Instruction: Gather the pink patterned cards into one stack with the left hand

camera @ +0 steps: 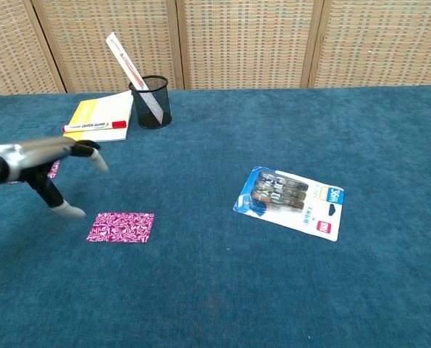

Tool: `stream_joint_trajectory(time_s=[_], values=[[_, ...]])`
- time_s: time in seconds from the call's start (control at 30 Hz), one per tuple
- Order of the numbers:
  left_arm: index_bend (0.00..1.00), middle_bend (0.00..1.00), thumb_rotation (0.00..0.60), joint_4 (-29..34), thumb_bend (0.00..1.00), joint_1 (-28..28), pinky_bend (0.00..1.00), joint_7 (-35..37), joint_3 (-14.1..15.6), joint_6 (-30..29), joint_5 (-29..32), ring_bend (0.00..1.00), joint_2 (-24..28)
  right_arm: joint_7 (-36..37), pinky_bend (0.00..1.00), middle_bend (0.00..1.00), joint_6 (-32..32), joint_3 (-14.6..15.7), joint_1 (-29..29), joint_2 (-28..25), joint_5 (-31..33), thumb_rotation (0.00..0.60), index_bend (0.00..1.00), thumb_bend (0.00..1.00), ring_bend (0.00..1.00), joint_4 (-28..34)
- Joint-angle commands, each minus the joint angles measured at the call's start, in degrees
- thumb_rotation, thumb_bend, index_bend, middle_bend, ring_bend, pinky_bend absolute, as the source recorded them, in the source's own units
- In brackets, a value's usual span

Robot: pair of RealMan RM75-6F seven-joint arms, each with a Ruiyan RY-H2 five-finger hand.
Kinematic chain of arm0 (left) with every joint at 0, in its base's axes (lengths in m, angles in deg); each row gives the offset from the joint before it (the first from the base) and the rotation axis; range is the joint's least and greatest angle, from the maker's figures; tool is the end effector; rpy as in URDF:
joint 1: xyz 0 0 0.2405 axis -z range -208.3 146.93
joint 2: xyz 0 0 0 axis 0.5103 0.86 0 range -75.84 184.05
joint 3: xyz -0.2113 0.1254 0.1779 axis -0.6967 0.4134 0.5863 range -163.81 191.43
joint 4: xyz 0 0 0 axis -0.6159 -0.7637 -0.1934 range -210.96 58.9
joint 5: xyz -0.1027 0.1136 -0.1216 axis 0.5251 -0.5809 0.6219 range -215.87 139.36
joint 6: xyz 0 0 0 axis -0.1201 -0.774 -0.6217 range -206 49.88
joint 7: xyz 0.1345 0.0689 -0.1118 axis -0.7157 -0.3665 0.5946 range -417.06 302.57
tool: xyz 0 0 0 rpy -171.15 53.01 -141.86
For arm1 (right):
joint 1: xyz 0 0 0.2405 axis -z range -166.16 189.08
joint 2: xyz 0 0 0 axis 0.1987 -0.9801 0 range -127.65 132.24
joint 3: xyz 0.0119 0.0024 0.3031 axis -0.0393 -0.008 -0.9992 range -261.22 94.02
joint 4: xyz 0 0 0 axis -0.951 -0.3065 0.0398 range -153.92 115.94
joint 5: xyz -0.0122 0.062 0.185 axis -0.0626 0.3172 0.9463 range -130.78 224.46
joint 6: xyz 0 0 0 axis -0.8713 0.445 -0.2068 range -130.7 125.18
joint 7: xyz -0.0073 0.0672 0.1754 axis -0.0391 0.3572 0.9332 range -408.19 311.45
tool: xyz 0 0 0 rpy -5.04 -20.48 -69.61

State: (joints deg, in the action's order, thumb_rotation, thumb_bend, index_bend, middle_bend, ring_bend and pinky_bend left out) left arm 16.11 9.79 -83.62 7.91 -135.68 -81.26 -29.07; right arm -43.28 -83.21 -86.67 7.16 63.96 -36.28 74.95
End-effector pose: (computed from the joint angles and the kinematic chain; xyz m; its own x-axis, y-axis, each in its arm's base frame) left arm -0.2444 0.3908 0.0035 0.3870 0.4205 0.8206 0.9180 -0.0920 -0.3858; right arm -0.3604 -0.2236 0.1961 0.3175 -0.0777 0.9451 -0.9452 0.0547 0.3220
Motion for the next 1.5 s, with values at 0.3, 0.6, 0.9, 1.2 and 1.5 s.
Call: stream_joint_trajectory(time_s=[0.3, 0.6, 0.9, 1.2, 1.5], values=[[0.23, 0.00, 0.600, -14.92, 0.21, -3.19, 0.00, 7.64, -1.44, 4.31, 3.34, 0.00, 1.78, -0.88, 0.00, 0.00, -0.02, -0.04, -0.02, 0.11, 0.19, 0.600, 0.01, 0.13, 0.00, 0.22], [0.23, 0.00, 0.600, -23.51, 0.22, -3.17, 0.00, 11.45, -3.15, 8.59, 3.35, 0.00, -1.15, -1.44, 0.00, 0.00, -0.10, -0.12, 0.03, 0.23, 0.46, 0.600, 0.01, 0.13, 0.00, 0.39], [0.24, 0.00, 0.600, -28.42, 0.26, -1.57, 0.00, 9.63, -4.27, 11.80, 5.51, 0.00, -3.54, -1.21, 0.00, 0.00, 0.09, -0.13, -0.02, 0.17, 0.59, 0.600, 0.01, 0.13, 0.00, 0.38], [0.27, 0.00, 0.600, -31.48, 0.27, -0.31, 0.00, 7.94, -5.06, 14.76, 8.88, 0.00, -5.41, -1.04, 0.00, 0.00, 0.19, -0.14, -0.05, 0.13, 0.60, 0.600, 0.01, 0.13, 0.00, 0.37], [0.27, 0.00, 0.600, -34.88, 0.27, 0.45, 0.00, 7.44, -5.67, 16.07, 9.59, 0.00, -6.96, -1.08, 0.00, 0.00, 0.28, -0.14, -0.09, 0.13, 0.65, 0.600, 0.01, 0.13, 0.00, 0.37]])
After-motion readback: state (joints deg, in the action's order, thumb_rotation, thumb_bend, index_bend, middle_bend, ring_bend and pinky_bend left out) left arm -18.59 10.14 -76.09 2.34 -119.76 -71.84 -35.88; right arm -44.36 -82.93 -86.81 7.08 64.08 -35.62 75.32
